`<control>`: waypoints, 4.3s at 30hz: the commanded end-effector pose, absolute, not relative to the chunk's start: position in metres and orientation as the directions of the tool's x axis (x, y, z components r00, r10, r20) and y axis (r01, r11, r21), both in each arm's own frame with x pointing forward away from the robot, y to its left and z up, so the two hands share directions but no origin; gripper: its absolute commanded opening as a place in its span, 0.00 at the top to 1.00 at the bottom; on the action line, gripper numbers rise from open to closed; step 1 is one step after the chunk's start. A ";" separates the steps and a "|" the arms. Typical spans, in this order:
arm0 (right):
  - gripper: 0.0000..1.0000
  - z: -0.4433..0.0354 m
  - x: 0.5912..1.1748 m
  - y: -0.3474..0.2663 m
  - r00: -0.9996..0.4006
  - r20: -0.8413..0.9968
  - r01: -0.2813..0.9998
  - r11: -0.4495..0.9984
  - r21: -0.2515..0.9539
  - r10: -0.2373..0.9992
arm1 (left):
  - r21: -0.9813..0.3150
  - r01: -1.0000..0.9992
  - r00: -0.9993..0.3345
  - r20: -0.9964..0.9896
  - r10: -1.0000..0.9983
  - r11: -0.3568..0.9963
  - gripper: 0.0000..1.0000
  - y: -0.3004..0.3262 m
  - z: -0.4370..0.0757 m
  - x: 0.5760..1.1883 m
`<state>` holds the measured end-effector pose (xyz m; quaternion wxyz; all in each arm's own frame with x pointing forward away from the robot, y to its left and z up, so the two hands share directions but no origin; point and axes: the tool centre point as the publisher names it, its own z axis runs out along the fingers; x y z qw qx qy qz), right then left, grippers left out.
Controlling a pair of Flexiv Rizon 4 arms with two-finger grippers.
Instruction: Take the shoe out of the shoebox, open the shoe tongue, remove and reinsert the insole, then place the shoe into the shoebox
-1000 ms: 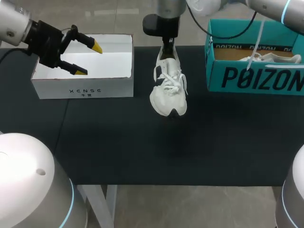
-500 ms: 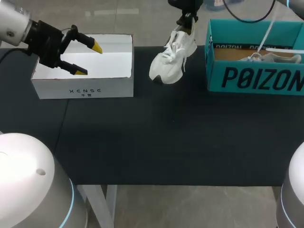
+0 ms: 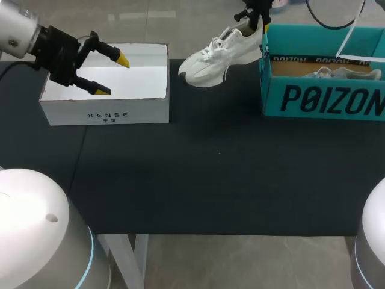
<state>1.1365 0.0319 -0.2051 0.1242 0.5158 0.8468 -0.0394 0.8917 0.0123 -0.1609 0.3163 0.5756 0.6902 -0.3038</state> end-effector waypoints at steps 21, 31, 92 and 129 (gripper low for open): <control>1.00 -0.172 1.202 -0.083 -0.065 -0.196 0.989 0.089 0.118 0.978 | -0.056 0.987 -0.138 -0.784 0.606 0.153 0.00 0.012 -0.160 0.892; 1.00 -0.171 1.212 -0.161 0.144 -0.226 0.984 -0.115 0.137 0.963 | -0.056 0.987 -0.138 -0.784 0.606 0.153 0.00 0.012 -0.160 0.892; 1.00 -0.243 1.205 -0.324 0.421 -0.312 0.900 -0.349 0.261 0.852 | -0.056 0.987 -0.138 -0.784 0.606 0.153 0.00 0.012 -0.160 0.892; 1.00 -0.335 1.194 -0.343 0.434 -0.301 0.899 -0.385 0.211 0.849 | -0.056 0.987 -0.138 -0.784 0.606 0.153 0.00 0.012 -0.160 0.892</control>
